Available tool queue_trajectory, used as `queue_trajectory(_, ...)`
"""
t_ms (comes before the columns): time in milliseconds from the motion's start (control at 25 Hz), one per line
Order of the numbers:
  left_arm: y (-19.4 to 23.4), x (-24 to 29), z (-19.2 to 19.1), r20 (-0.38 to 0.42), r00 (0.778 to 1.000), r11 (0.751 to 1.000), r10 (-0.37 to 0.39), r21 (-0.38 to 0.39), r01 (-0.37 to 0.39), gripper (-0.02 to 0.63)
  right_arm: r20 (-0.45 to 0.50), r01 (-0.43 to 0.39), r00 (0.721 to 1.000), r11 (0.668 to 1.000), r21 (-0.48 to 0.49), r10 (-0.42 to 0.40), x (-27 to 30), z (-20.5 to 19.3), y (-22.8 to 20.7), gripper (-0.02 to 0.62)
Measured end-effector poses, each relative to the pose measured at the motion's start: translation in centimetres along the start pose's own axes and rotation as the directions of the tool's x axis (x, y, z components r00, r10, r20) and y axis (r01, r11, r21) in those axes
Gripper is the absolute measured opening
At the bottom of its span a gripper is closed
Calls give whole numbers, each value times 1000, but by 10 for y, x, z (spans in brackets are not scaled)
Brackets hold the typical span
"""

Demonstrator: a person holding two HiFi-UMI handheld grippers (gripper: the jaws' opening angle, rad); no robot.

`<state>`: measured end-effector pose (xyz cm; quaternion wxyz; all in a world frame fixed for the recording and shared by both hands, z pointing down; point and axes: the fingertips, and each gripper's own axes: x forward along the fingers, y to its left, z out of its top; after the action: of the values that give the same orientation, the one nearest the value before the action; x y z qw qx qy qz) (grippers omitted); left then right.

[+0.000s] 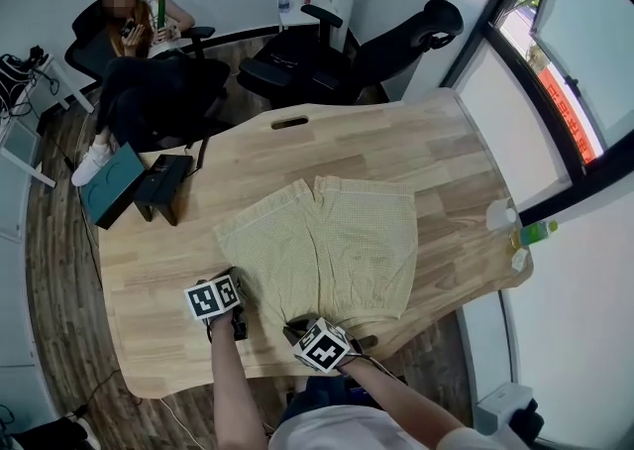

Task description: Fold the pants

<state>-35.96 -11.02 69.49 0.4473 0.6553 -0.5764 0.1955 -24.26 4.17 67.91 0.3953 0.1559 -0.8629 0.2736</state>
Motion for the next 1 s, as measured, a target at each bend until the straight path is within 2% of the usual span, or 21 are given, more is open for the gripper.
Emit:
queue_trajectory(200, -9, -6, 13, 39, 999, 999, -35, -27, 36, 14, 44, -12, 999, 999, 41, 10, -8, 7, -3, 17)
queue_trajectory(600, -25, -14, 29, 82, 994, 997, -72, -36, 75, 12, 89, 26, 996, 999, 42, -30, -22, 16, -12, 15)
queue_trajectory(800, -34, -20, 39, 119, 985, 989, -123, -69, 131, 12, 111, 39, 993, 998, 53, -44, -28, 20, -15, 15)
queue_trajectory(1000, -44, -25, 49, 142, 981, 989, -131, -52, 139, 12, 121, 47, 991, 996, 69, -55, -34, 22, -19, 15)
